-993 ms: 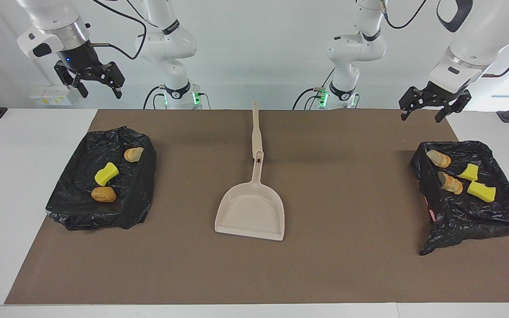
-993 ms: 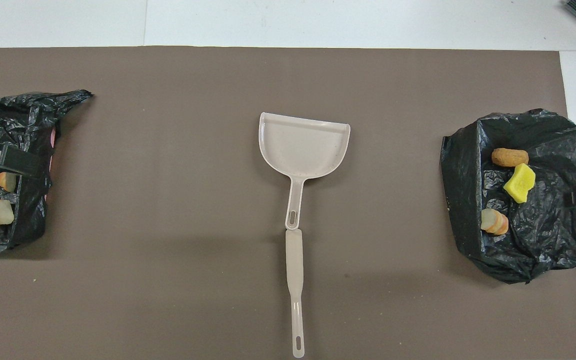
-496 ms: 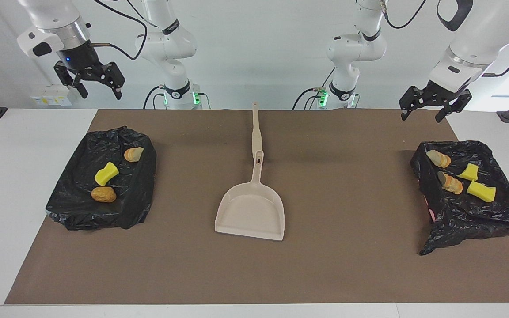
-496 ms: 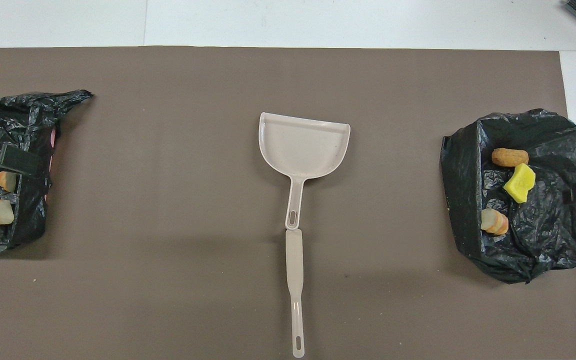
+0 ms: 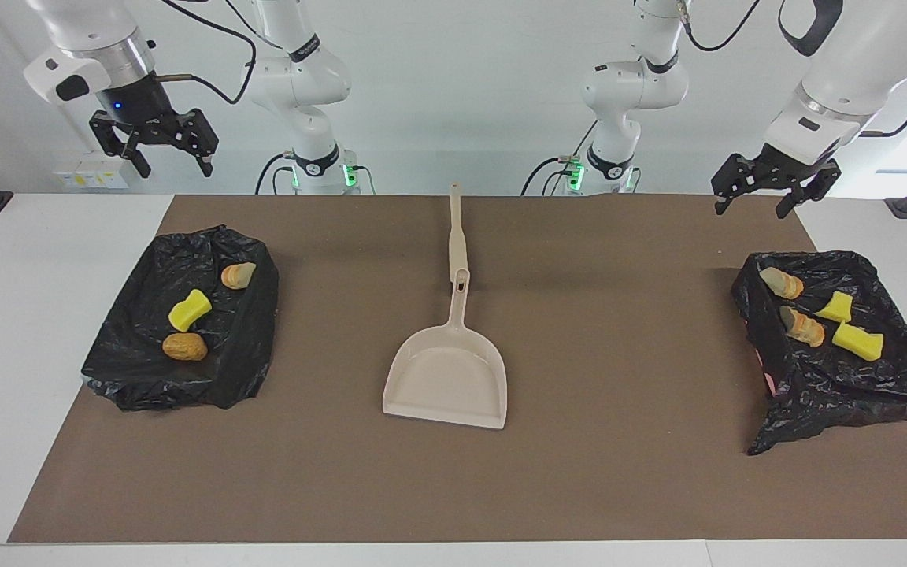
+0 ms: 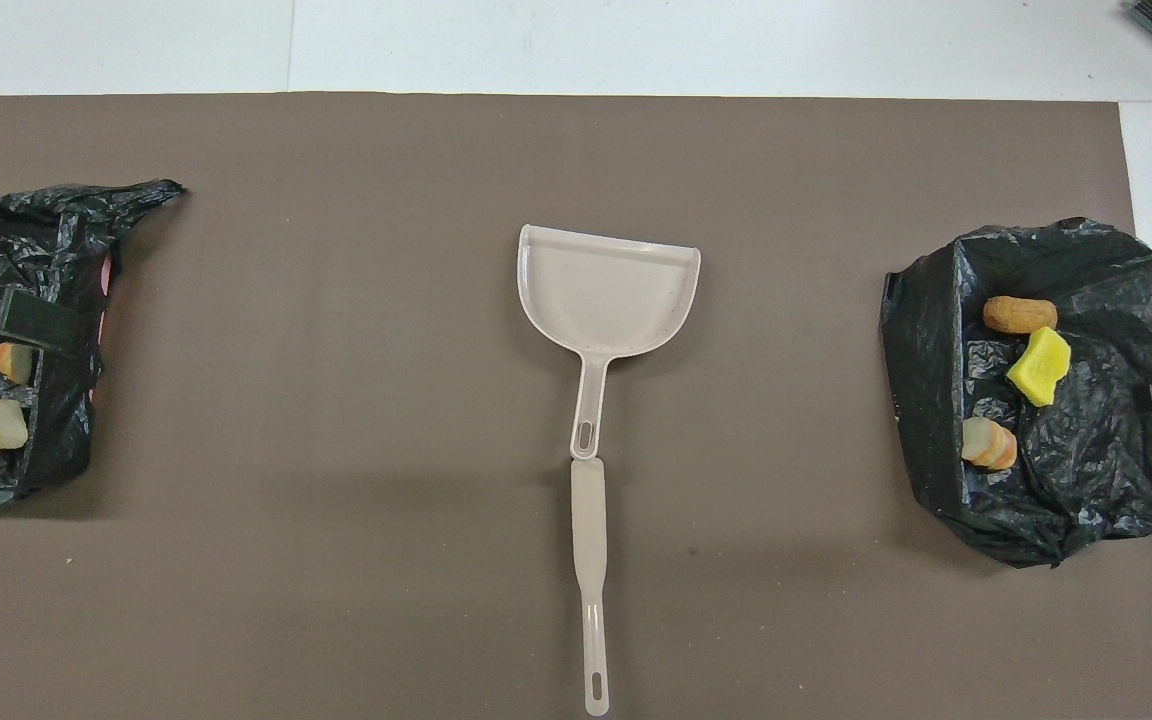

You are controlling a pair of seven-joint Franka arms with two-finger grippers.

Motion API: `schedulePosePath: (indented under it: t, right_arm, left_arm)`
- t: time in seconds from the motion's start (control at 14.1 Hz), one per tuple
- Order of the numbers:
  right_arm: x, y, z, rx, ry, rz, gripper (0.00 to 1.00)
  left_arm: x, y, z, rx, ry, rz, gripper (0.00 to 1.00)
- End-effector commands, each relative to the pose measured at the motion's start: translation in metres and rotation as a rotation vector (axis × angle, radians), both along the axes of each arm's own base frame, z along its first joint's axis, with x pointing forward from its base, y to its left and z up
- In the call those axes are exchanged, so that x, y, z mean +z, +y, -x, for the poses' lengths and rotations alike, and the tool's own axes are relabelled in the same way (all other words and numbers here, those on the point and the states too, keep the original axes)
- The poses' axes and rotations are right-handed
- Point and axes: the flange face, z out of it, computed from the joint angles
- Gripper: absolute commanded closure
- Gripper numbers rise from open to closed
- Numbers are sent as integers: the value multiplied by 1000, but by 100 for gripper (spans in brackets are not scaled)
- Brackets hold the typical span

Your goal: Sweep and dump trash in bin

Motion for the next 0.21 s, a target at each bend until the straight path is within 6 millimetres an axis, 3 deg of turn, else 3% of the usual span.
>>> schedulePosePath:
  t: [0.0, 0.14]
  right_arm:
    - [-3, -6, 1, 21, -6, 19, 0]
    - [-3, -5, 1, 21, -9, 19, 0]
  left_arm:
    - [1, 4, 1, -7, -3, 7, 0]
    - [1, 4, 1, -6, -2, 7, 0]
